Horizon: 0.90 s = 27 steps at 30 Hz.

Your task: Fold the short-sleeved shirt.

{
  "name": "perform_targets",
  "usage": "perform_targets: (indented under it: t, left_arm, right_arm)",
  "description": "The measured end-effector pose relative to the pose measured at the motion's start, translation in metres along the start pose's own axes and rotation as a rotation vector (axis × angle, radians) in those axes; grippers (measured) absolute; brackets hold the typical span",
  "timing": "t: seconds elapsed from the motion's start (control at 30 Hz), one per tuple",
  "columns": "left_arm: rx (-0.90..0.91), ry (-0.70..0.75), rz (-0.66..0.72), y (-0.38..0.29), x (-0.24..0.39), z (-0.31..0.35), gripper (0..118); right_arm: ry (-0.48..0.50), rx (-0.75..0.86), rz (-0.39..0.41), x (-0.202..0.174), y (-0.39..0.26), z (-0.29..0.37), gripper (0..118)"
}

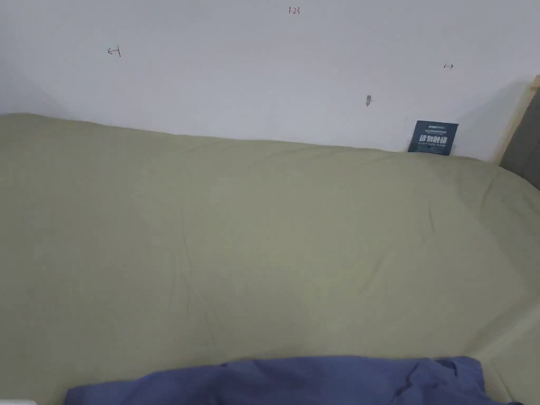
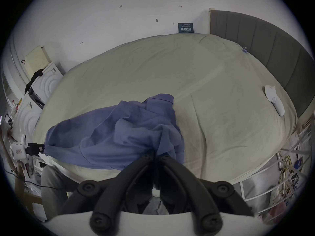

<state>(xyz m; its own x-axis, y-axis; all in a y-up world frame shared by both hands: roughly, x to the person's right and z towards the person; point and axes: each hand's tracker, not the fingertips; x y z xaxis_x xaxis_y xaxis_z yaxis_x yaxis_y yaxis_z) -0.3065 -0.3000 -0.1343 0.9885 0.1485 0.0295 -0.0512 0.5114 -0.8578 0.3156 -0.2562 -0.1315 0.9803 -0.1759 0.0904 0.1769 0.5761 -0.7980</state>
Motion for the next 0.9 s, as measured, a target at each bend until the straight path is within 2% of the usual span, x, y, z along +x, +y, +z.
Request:
perform_targets:
  t: [0.03, 0.07, 0.13, 0.23, 0.27, 0.3, 0.4, 0.43, 0.6, 0.7, 0.73, 0.77, 0.8, 0.83, 0.87, 0.9]
  left_arm:
    - [0.005, -0.013, 0.017, 0.001, -0.002, 0.009, 52]
    - [0.012, -0.026, 0.046, 0.002, -0.004, 0.021, 65]
    - [0.077, 0.001, 0.051, 0.006, -0.001, 0.051, 67]
    - [0.203, 0.166, -0.196, 0.023, 0.039, 0.088, 67]
    - [0.256, 0.183, -0.217, 0.032, 0.055, 0.095, 67]
    - [0.305, 0.156, -0.219, 0.040, 0.071, 0.101, 67]
    - [0.415, -0.023, -0.120, 0.063, 0.112, 0.109, 67]
    - [0.437, -0.030, -0.104, 0.068, 0.124, 0.106, 67]
    - [0.529, 0.115, -0.154, 0.056, 0.193, 0.089, 67]
    - [0.548, 0.138, -0.133, 0.029, 0.216, 0.077, 67]
    - [0.543, 0.123, -0.130, 0.020, 0.220, 0.075, 67]
    - [0.514, 0.088, -0.114, 0.012, 0.222, 0.071, 65]
    - [0.505, 0.073, -0.109, 0.005, 0.224, 0.069, 59]
    - [0.503, 0.080, -0.109, -0.003, 0.225, 0.065, 27]
    - [0.509, 0.129, -0.111, -0.012, 0.226, 0.063, 0]
    - [0.520, 0.130, -0.118, -0.021, 0.224, 0.063, 0]
  right_arm:
    - [0.003, -0.005, 0.007, -0.001, 0.003, 0.009, 28]
    - [-0.011, 0.018, 0.026, 0.004, 0.005, 0.019, 41]
    - [-0.067, 0.117, 0.056, -0.001, 0.012, 0.047, 74]
    - [-0.193, 0.233, 0.045, -0.033, 0.028, 0.080, 70]
    - [-0.220, 0.285, 0.046, -0.048, 0.033, 0.086, 70]
    - [-0.226, 0.333, 0.053, -0.063, 0.035, 0.090, 70]
    - [-0.136, 0.464, 0.099, -0.111, 0.032, 0.093, 70]
    - [-0.117, 0.484, 0.122, -0.125, 0.029, 0.093, 70]
    - [-0.145, 0.492, 0.212, -0.183, 0.004, 0.068, 69]
    - [-0.120, 0.487, 0.233, -0.206, -0.020, 0.053, 65]
    - [-0.099, 0.475, 0.241, -0.214, -0.029, 0.049, 59]
    - [-0.085, 0.467, 0.245, -0.218, -0.039, 0.044, 45]
    - [-0.089, 0.451, 0.230, -0.222, -0.046, 0.040, 17]
    - [-0.099, 0.438, 0.219, -0.225, -0.055, 0.039, 3]
    - [-0.080, 0.428, 0.215, -0.226, -0.063, 0.038, 2]
    - [-0.056, 0.420, 0.216, -0.227, -0.071, 0.038, 1]
